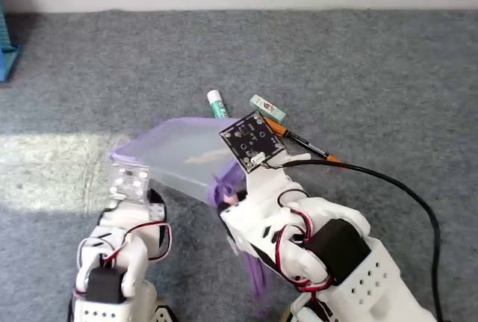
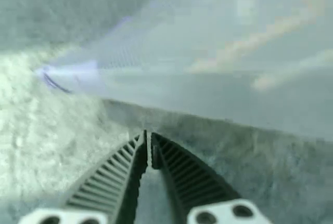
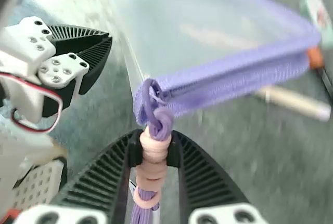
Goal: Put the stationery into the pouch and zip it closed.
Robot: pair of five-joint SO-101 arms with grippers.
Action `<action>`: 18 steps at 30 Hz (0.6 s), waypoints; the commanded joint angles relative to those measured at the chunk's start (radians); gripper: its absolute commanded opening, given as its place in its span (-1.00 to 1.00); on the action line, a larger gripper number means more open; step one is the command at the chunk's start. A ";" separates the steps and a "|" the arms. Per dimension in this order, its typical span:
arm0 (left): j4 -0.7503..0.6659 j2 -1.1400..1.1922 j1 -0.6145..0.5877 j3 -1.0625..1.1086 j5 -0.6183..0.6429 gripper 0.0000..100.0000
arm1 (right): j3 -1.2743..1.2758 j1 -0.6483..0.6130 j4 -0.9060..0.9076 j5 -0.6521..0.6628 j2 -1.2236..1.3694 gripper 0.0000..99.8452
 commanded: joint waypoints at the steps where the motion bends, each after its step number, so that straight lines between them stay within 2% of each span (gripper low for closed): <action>1: 0.058 -0.012 -0.012 -0.189 0.110 -0.78 | -0.006 -0.005 -0.117 0.066 -0.016 -0.98; 4: 0.095 -0.012 -0.020 -0.234 0.161 -0.54 | -0.003 -0.005 -0.170 0.106 -0.015 -0.98; 7: 0.095 -0.012 -0.048 -0.240 0.172 -0.40 | 0.029 -0.005 -0.193 0.157 -0.015 -0.98; 13: 0.098 -0.011 -0.038 -0.378 0.173 -0.38 | 0.098 -0.001 -0.306 0.221 -0.015 -0.98; 18: 0.187 -0.011 0.072 -0.501 0.184 -0.38 | 0.098 0.001 -0.318 0.221 -0.016 -0.98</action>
